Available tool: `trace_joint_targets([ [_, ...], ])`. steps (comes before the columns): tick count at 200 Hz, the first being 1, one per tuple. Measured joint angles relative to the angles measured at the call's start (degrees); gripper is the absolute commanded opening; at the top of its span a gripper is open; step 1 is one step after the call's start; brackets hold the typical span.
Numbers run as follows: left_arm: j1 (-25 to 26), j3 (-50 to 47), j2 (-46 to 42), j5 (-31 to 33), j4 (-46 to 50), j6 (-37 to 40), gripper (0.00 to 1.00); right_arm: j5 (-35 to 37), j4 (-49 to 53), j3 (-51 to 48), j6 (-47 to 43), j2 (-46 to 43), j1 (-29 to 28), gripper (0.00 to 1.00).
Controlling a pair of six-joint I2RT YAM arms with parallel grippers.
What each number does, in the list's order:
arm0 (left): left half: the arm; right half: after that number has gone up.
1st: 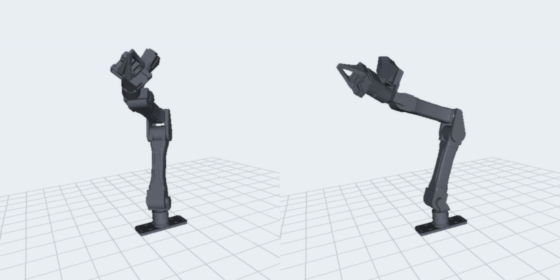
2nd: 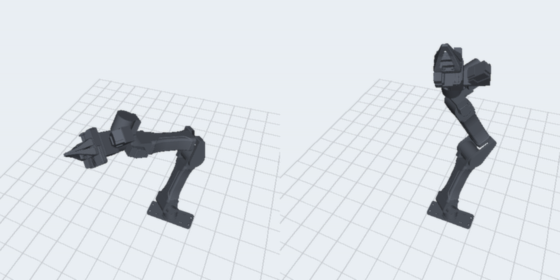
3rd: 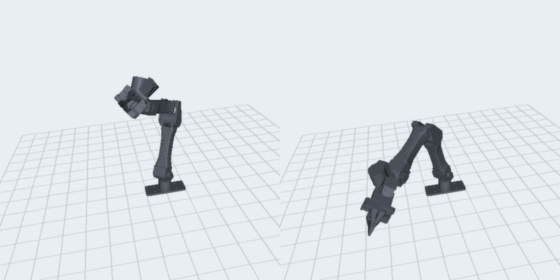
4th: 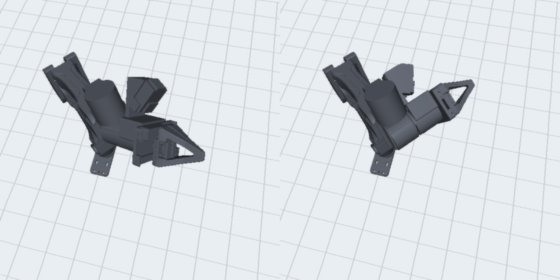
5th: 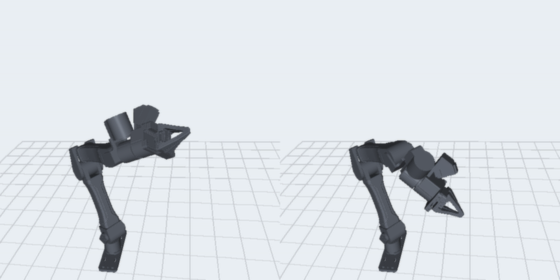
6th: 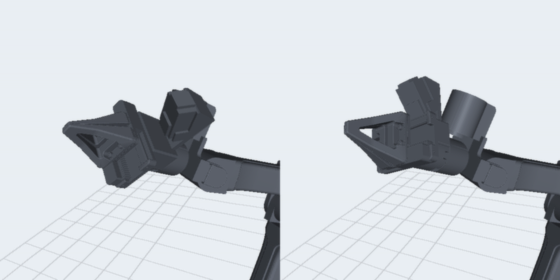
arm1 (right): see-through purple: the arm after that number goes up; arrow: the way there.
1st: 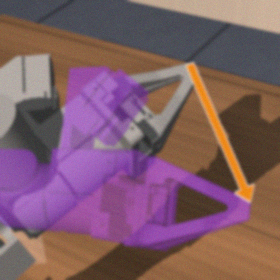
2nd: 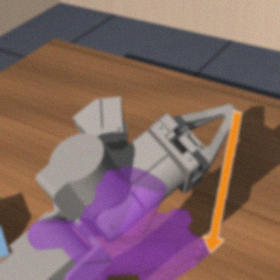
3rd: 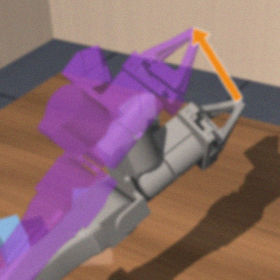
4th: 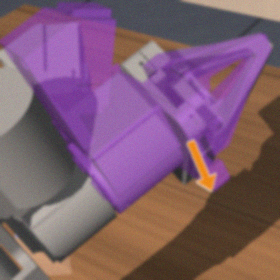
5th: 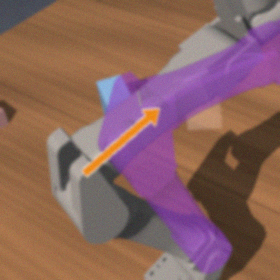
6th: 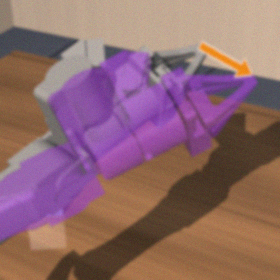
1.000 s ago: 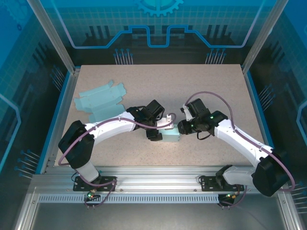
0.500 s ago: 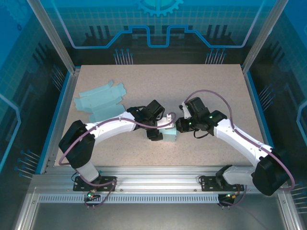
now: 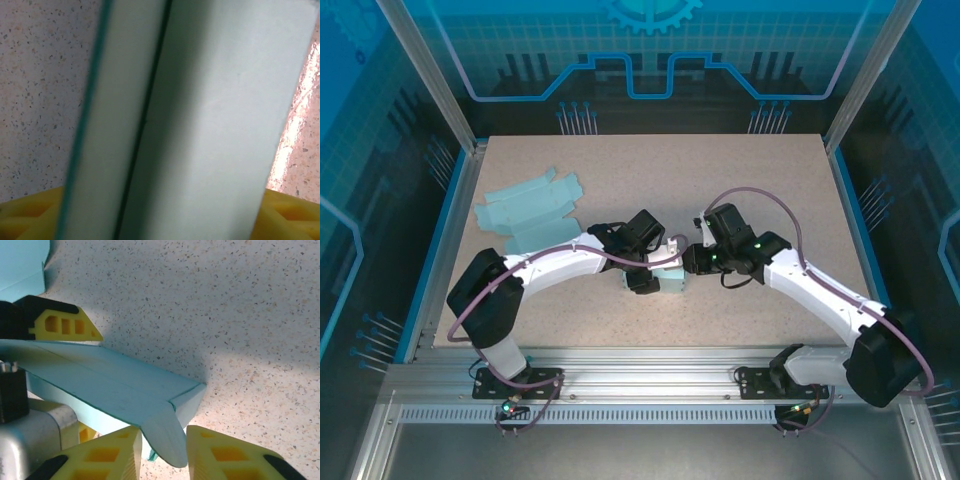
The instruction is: Fold the paper box
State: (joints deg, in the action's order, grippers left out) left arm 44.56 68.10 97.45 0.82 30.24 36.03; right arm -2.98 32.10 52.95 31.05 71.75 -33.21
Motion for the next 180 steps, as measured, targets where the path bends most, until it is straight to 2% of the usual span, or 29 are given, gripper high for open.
trace_joint_targets([
  [34, -0.7, 0.0, 0.0, 0.5, -0.1, -0.1, 0.73, 0.5, 0.0, -0.7, 0.0, -0.8, -0.7, 0.36],
  [126, -2.8, -2.2, -3.6, 0.9, -0.8, -0.1, 0.74, 1.0, -0.2, -0.7, -0.6, 2.3, -1.2, 0.36],
  [155, -4.1, -2.7, -3.6, 0.9, -0.7, -0.1, 0.7, 1.0, -0.2, -0.7, -0.6, 3.1, -1.7, 0.27],
  [180, -4.4, -2.7, -3.6, 0.8, -0.6, -0.2, 0.69, 0.8, -0.8, -0.6, -0.4, 3.1, -1.8, 0.25],
])
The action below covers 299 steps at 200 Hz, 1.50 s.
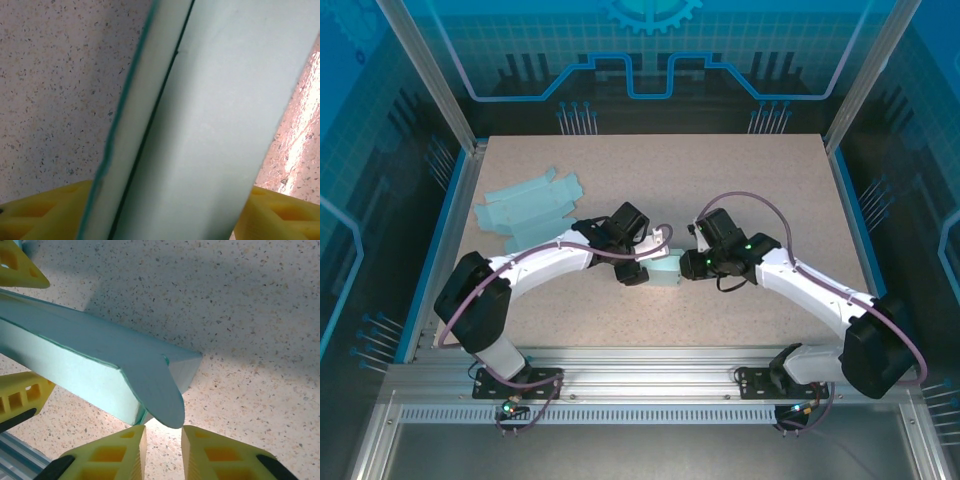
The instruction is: Fold the paper box
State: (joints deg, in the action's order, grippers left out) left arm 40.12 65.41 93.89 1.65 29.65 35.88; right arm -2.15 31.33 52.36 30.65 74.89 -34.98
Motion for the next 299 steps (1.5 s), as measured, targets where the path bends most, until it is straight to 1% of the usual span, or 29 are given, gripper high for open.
trace_joint_targets([
  [18, 0.0, 0.0, 0.0, -0.1, 0.0, 0.0, 0.69, 0.1, -0.2, 0.5, 0.0, 0.1, -0.1, 0.25],
  [38, 0.0, 0.0, 0.0, -0.2, 0.0, 0.0, 0.69, 0.6, 0.2, 1.7, -0.1, 0.7, -0.3, 0.29],
  [48, 0.0, 0.0, 0.0, -0.2, 0.0, 0.0, 0.69, 1.4, 0.5, 2.5, -0.3, 0.9, -0.3, 0.33],
  [62, 0.0, -0.1, 0.0, -0.2, 0.0, 0.0, 0.69, 2.9, 1.1, 3.2, -0.6, 0.9, -0.3, 0.41],
  [77, 0.0, -0.3, 0.0, -0.2, -0.1, 0.0, 0.69, 4.2, 1.3, 3.4, -0.7, 0.8, -0.3, 0.45],
  [133, 0.0, -0.5, 0.0, -0.2, -0.1, 0.0, 0.69, 6.3, 2.3, 3.9, -2.2, 1.3, -0.3, 0.46],
  [158, 0.0, -0.5, 0.0, -0.2, -0.1, 0.0, 0.69, 6.3, 2.1, 5.1, -2.9, 3.4, -0.3, 0.43],
  [164, 0.0, -0.5, 0.0, -0.2, -0.1, 0.0, 0.69, 6.3, 1.9, 5.3, -3.1, 4.0, -0.3, 0.4],
  [180, 0.0, -0.5, 0.0, -0.2, -0.1, 0.0, 0.69, 6.0, 1.6, 5.5, -3.6, 5.2, -0.3, 0.3],
  [186, 0.0, -0.5, 0.0, -0.3, -0.1, 0.0, 0.69, 5.8, 1.6, 5.6, -3.7, 5.4, -0.3, 0.27],
  [207, 0.0, -0.5, 0.0, -0.4, -0.1, 0.0, 0.68, 4.7, 1.4, 6.3, -3.7, 5.6, -0.3, 0.27],
  [218, 0.0, -0.5, 0.0, -0.5, -0.1, 0.0, 0.66, 4.2, 0.9, 6.6, -3.7, 5.6, -0.3, 0.26],
  [229, 0.0, -0.5, 0.0, -0.6, -0.1, 0.1, 0.62, 3.4, 0.3, 6.6, -3.4, 5.6, -0.3, 0.23],
  [245, 0.0, -0.5, 0.0, -0.9, 0.0, 0.0, 0.62, 2.4, 0.0, 6.6, -3.1, 5.6, -0.4, 0.16],
  [299, 0.0, -0.5, 0.0, -1.5, 0.0, 0.0, 0.61, 0.2, -0.8, 6.6, -1.1, 5.6, -0.4, 0.11],
])
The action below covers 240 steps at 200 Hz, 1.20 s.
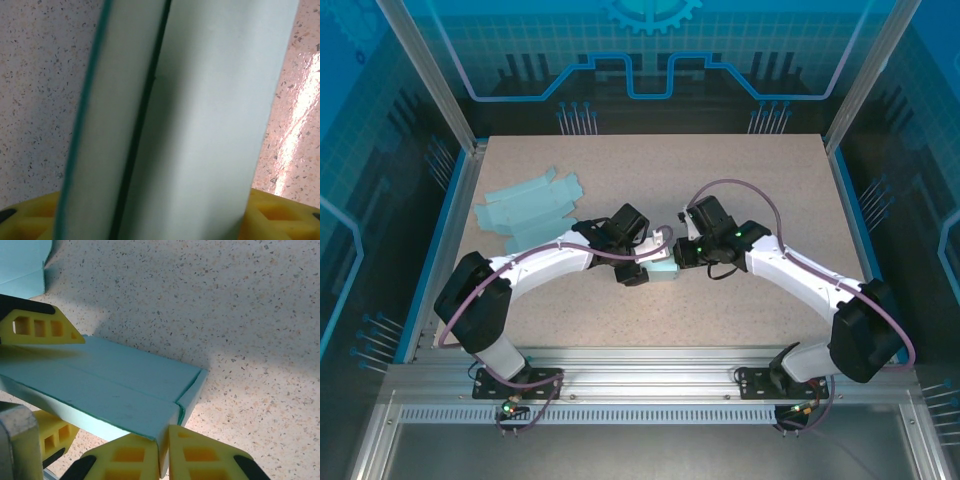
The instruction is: Fold the paper box
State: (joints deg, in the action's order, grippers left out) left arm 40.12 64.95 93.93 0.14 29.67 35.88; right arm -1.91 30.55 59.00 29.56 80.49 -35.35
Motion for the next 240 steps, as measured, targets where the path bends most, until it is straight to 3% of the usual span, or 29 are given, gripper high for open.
trace_joint_targets([
  [128, -0.3, 0.2, 1.6, -0.6, 0.0, 0.0, 0.57, -0.8, -0.6, 2.3, 4.8, 3.1, 0.0, 0.1],
  [151, -0.3, 0.2, 1.7, -0.6, 0.0, 0.0, 0.58, -0.1, -0.6, 2.3, 4.7, 3.2, 0.0, 0.08],
  [197, -0.2, 0.1, 1.2, -0.4, -0.5, -1.0, 0.72, 0.8, -0.6, 2.4, 4.3, 3.3, 0.0, 0.08],
  [240, -0.2, -3.7, -6.6, 0.3, -3.9, -2.2, 0.74, 1.7, 0.1, 2.5, 3.9, 3.6, 0.0, 0.08],
])
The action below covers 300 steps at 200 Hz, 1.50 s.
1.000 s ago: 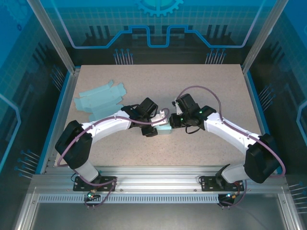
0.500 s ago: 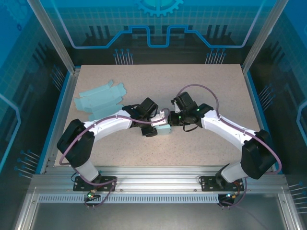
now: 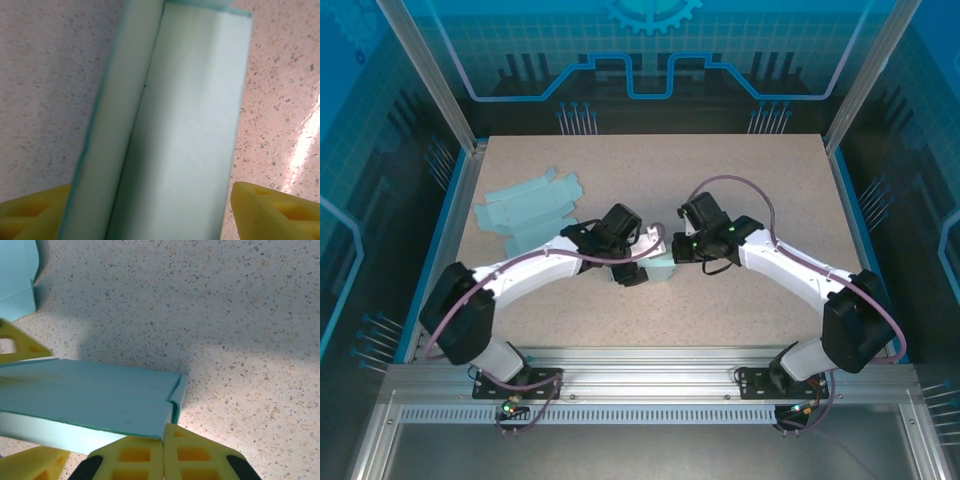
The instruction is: Fold the paper box
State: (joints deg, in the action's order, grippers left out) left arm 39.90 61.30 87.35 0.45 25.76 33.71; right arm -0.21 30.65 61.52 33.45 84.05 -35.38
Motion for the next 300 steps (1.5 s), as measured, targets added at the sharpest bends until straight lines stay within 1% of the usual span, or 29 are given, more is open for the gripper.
trace_joint_targets([
  [22, 0.0, -2.5, -5.6, 0.8, -2.6, -1.5, 0.74, 0.0, 0.2, 0.1, 0.0, 0.0, 0.0, 0.07],
  [36, 0.0, -4.3, -8.6, 1.4, -4.1, -2.4, 0.81, 0.0, 0.2, 0.1, 0.0, 0.1, 0.0, 0.07],
  [50, 0.0, -6.1, -10.8, 2.0, -5.3, -3.4, 0.83, 0.1, 0.5, 0.5, 0.0, 0.2, -0.2, 0.07],
  [82, 0.0, -8.3, -12.2, 4.6, -5.6, -5.5, 0.82, 0.3, 1.4, 1.6, -0.3, 0.8, -0.9, 0.07],
  [113, 0.0, -8.2, -14.3, 8.4, -4.5, -10.4, 0.77, 0.9, 1.8, 2.5, -0.3, 1.6, -1.7, 0.07],
  [152, 0.0, -6.6, -18.7, 12.6, -1.0, -16.1, 0.76, 1.6, 2.0, 4.0, -0.3, 3.3, -2.4, 0.07],
  [190, -0.7, -5.4, -19.2, 17.4, 2.8, -19.2, 0.6, 1.9, 2.9, 5.4, -0.5, 4.3, -3.0, 0.07],
  [209, -2.4, -4.8, -17.7, 18.3, 5.0, -20.4, 0.54, 2.2, 3.3, 5.6, -0.5, 4.4, -3.0, 0.07],
  [229, -4.7, -4.2, -16.1, 18.2, 6.5, -21.9, 0.43, 2.4, 3.6, 5.7, -0.5, 4.4, -3.0, 0.07],
  [251, -6.5, -3.3, -15.2, 17.0, 7.4, -23.3, 0.43, 2.7, 3.9, 5.8, -0.5, 4.4, -3.0, 0.07],
  [300, -8.8, -2.8, -13.8, 11.5, 6.1, -24.7, 0.44, 2.8, 4.5, 6.4, -0.9, 4.5, -3.0, 0.07],
])
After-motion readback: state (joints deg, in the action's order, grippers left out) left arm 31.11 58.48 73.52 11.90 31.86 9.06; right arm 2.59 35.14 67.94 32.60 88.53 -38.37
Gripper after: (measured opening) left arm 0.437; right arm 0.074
